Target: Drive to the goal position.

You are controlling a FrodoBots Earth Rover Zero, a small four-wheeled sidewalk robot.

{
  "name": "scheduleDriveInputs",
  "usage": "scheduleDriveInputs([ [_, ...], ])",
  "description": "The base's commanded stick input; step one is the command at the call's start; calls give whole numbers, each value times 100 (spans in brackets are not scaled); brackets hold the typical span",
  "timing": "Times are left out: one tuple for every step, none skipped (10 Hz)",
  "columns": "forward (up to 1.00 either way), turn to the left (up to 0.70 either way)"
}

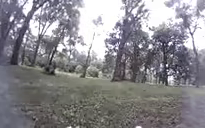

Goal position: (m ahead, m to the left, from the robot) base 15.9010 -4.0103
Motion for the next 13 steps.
scheduleDriveInputs([
  [70,0],
  [70,0],
  [70,0],
  [70,0],
  [70,0],
  [70,0],
  [70,0],
  [70,0],
  [70,0],
  [70,0],
  [70,0],
  [70,0],
  [70,-3],
])
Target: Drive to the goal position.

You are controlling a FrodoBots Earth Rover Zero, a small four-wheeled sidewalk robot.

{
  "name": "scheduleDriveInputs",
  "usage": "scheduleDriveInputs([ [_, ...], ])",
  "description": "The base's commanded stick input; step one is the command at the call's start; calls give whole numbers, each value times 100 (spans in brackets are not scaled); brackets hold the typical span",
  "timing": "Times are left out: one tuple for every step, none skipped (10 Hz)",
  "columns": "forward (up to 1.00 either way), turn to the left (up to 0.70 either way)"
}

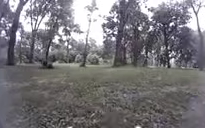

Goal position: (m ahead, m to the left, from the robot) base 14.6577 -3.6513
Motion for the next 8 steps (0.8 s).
scheduleDriveInputs([
  [70,-6],
  [70,-9],
  [70,-5],
  [70,-1],
  [70,0],
  [70,0],
  [70,0],
  [70,0],
])
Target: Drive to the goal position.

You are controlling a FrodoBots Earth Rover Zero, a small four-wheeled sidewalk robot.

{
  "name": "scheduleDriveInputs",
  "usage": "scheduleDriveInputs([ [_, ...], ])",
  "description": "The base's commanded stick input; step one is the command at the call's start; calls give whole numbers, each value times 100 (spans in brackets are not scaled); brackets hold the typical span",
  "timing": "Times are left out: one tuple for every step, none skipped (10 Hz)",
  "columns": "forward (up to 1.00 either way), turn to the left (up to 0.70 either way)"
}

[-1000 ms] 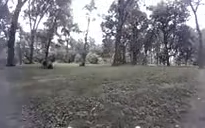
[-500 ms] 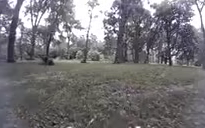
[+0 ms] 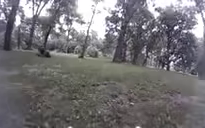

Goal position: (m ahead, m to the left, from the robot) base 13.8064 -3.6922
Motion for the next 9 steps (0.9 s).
scheduleDriveInputs([
  [70,0],
  [70,0],
  [70,0],
  [70,0],
  [70,0],
  [70,0],
  [70,0],
  [70,0],
  [70,-1],
])
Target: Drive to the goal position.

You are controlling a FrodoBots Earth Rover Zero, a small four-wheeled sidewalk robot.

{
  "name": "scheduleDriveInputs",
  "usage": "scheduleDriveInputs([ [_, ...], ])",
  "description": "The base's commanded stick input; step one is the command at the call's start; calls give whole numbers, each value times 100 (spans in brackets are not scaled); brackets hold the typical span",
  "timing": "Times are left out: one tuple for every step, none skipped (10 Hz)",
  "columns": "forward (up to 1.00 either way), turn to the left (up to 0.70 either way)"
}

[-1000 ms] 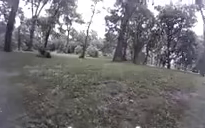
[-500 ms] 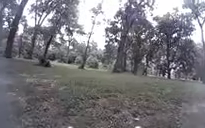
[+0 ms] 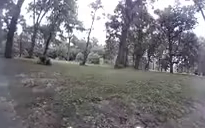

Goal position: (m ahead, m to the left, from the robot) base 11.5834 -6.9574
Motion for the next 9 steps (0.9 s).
scheduleDriveInputs([
  [70,-5],
  [70,-9],
  [70,-14],
  [70,-14],
  [70,-14],
  [70,-14],
  [70,-14],
  [70,-3],
  [70,0],
])
